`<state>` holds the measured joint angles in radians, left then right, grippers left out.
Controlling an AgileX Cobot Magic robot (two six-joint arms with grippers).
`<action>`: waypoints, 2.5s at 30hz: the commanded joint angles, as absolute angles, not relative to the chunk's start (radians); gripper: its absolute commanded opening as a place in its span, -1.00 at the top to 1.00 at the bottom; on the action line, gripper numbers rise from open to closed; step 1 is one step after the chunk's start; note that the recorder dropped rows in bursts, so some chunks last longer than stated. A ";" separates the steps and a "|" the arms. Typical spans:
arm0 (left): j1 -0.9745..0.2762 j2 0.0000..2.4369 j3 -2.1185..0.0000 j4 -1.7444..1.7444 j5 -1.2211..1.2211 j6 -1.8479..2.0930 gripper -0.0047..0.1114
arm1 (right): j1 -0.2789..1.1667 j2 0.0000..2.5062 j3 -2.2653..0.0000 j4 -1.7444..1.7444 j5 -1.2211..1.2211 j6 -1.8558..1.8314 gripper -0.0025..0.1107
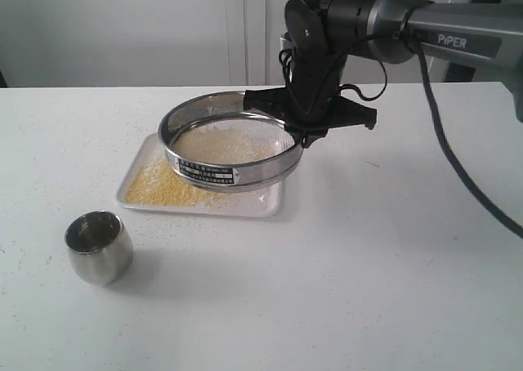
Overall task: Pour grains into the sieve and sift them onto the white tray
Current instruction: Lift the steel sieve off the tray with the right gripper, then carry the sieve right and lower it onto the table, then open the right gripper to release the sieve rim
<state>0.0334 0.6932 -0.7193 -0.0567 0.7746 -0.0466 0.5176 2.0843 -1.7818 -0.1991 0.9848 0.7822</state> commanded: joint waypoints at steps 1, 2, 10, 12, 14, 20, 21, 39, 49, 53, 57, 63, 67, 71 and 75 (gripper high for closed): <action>0.035 0.688 -0.721 -0.063 0.778 -0.047 0.92 | 0.486 2.028 -1.790 -0.207 1.000 0.753 0.96; 0.035 0.688 -0.721 -0.063 0.778 -0.047 0.92 | 0.477 2.022 -1.790 -0.207 1.007 0.736 0.96; 0.035 0.688 -0.721 -0.063 0.778 -0.047 0.92 | 0.412 1.956 -1.712 -0.211 0.995 0.700 0.96; 0.035 0.688 -0.721 -0.063 0.778 -0.047 0.92 | 0.383 1.931 -1.663 -0.211 0.978 0.700 0.96; 0.035 0.688 -0.721 -0.063 0.778 -0.047 0.92 | 0.354 1.901 -1.609 -0.209 0.946 0.691 0.96; 0.035 0.688 -0.721 -0.063 0.778 -0.047 0.92 | 0.270 1.821 -1.474 -0.207 0.839 0.674 0.96; 0.035 0.688 -0.721 -0.063 0.778 -0.047 0.92 | 0.255 1.810 -1.452 -0.204 0.825 0.672 0.96; 0.035 0.688 -0.721 -0.063 0.778 -0.047 0.92 | 0.030 1.777 -1.207 -0.067 0.556 0.491 0.96; 0.035 0.688 -0.721 -0.063 0.778 -0.047 0.92 | 0.009 1.781 -1.135 -0.067 0.377 0.437 0.96; 0.035 0.688 -0.721 -0.063 0.778 -0.047 0.92 | 0.009 1.813 -1.127 -0.067 0.351 0.446 0.96; 0.035 0.688 -0.721 -0.063 0.778 -0.047 0.92 | 0.009 1.858 -1.127 -0.067 0.302 0.453 0.96; 0.035 0.688 -0.721 -0.063 0.778 -0.047 0.92 | 0.009 1.910 -1.127 -0.067 0.264 0.453 0.96; 0.035 0.688 -0.721 -0.063 0.778 -0.047 0.92 | 0.009 1.932 -1.127 -0.067 0.253 0.453 0.96; 0.035 0.688 -0.721 -0.063 0.778 -0.047 0.92 | 0.009 1.945 -1.127 -0.067 0.247 0.453 0.96; 0.035 0.688 -0.721 -0.063 0.778 -0.047 0.92 | 0.009 1.955 -1.127 -0.067 0.240 0.453 0.96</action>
